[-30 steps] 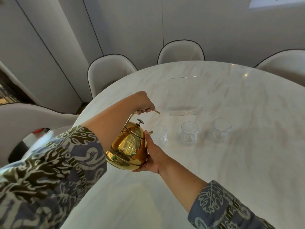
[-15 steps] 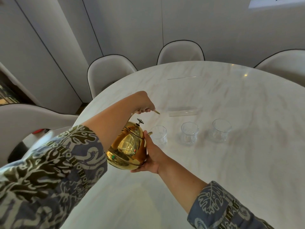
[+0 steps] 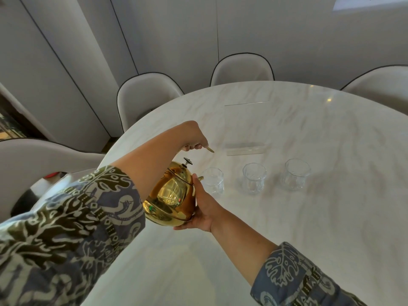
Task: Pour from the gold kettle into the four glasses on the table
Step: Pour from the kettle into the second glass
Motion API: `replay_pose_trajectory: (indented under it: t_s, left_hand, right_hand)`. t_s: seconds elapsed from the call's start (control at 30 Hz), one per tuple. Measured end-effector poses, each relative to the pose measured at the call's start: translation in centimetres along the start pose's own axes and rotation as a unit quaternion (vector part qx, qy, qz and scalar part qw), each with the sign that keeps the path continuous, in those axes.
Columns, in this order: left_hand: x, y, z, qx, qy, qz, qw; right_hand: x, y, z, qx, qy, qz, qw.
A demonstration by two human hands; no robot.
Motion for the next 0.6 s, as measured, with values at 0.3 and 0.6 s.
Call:
replay_pose_trajectory:
  t_s: [0.3, 0.6]
  left_hand:
    - [0.8, -0.2, -0.5, -0.020, -0.015, -0.033, 0.999]
    - [3.6, -1.3, -1.5, -0.071, -0.016, -0.117, 0.990]
  right_hand:
    - [-0.3, 0.9, 0.3, -0.024, 0.004, -0.032, 0.999]
    - [-0.9, 2.2, 0.3, -0.072, 0.027, -0.109, 0.991]
Point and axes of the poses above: each hand's wrist, its own z-axis towards the middle knuckle, its own y-axis out of the back of the hand, x = y × z, the point moved 4 cm from there along z, towards the middle knuckle, and after that the axes turned 3 degrees about x, right-handed, at the moved point
